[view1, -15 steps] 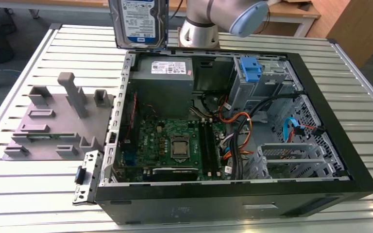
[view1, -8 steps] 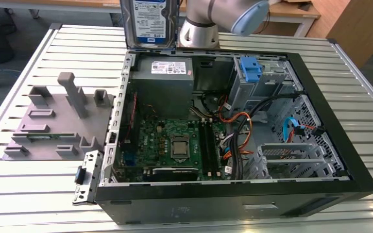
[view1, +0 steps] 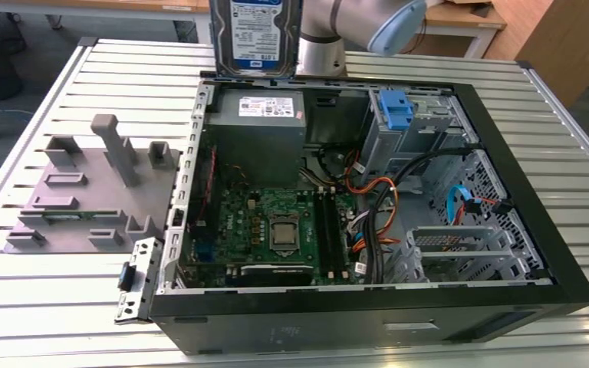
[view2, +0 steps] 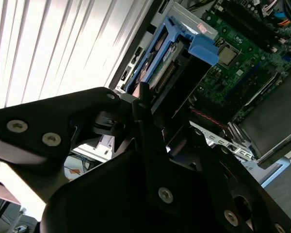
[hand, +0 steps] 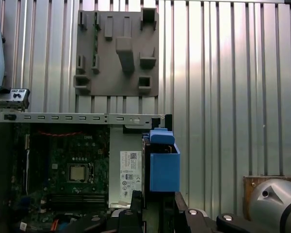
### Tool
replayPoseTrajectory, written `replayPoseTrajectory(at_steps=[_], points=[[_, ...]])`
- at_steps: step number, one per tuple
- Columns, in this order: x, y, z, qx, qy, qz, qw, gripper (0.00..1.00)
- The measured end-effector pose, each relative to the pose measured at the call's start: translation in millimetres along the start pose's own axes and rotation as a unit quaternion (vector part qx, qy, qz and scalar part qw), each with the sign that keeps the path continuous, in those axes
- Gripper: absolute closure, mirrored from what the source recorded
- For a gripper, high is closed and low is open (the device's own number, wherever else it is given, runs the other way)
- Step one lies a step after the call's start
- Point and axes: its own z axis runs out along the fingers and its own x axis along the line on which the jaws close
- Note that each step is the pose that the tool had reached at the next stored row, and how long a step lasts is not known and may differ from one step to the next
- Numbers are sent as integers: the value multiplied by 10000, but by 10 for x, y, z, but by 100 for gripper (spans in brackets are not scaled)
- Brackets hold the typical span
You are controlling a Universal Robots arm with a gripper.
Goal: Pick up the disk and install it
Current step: 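Pick up the disk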
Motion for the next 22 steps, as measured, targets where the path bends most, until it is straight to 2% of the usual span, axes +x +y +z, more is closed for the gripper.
replayPoseTrajectory(at_steps=[9,22], points=[[-1,-235,-12,0,0,0,10000,65],[-2,-540,-27,0,0,0,10000,65]])
